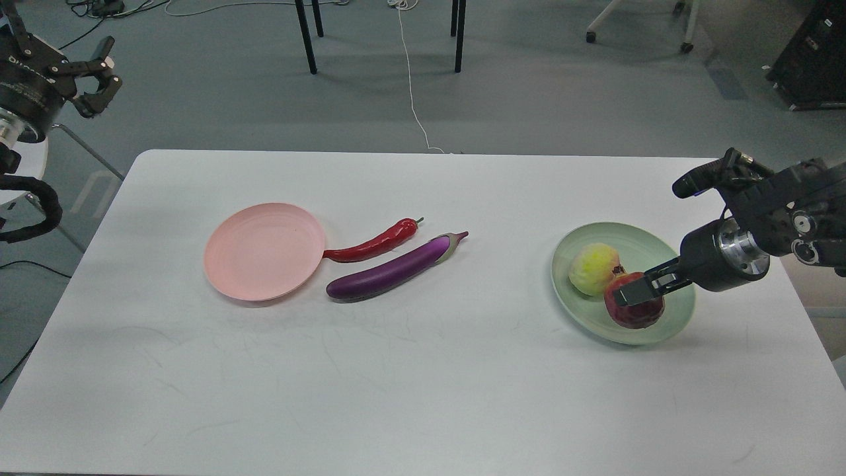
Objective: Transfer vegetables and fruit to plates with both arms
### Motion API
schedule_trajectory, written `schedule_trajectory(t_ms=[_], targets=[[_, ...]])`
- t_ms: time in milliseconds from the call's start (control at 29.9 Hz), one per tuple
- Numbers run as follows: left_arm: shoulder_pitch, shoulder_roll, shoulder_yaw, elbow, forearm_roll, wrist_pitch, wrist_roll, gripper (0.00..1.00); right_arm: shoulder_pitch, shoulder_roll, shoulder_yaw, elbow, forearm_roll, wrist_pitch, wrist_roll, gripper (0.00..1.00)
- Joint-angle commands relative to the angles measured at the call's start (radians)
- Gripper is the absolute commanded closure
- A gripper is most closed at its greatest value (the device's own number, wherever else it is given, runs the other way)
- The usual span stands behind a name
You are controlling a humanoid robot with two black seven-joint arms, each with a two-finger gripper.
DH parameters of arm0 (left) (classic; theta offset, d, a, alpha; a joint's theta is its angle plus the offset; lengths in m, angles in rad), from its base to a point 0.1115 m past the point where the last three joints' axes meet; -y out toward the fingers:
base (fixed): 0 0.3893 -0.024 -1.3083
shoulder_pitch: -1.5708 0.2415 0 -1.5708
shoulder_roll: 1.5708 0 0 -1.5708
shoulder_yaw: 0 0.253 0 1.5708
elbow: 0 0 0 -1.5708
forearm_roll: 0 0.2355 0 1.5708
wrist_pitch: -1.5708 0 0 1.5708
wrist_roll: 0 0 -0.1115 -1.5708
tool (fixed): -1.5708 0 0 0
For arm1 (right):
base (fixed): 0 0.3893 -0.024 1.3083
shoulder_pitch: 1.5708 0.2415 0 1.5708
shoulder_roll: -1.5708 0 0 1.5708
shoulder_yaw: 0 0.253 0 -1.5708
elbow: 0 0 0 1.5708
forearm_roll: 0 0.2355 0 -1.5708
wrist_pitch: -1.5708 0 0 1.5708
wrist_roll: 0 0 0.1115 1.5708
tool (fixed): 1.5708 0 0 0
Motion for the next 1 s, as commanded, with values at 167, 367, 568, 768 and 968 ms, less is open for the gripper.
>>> schedule_trajectory(t_ms=[167,367,568,768,968], targets=[[0.0,0.001,0.003,0.0,-0.001,0.0,0.002,0.02,-0.082,-0.008,0.022,-0.066,-0.004,-0.017,0.0,0.26],[-0.001,-0.002,0.009,-0.005,-0.001,0.002,0.008,0.02,-0.082,-0.026,0.044,-0.058,0.005,-0.029,-0.006,0.06],[-0.001,-0.005,0.012,-0.032,0.0,0.006,0.011,0.02,-0.076,-0.106,0.105,-0.054,0.007,-0.023,-0.005,0.04],[-0.009,0.004,0.049,-0.064,0.019,0.0,0.017,0.02,-0.11,-0.259,0.365,-0.068,0.013,-0.014,0.0,0.03],[-0.02,0.055,0.1,-0.178,0.282,0.002,0.014,0.02,-0.362,-0.333,0.769,-0.13,0.166,-0.014,0.002,0.02]])
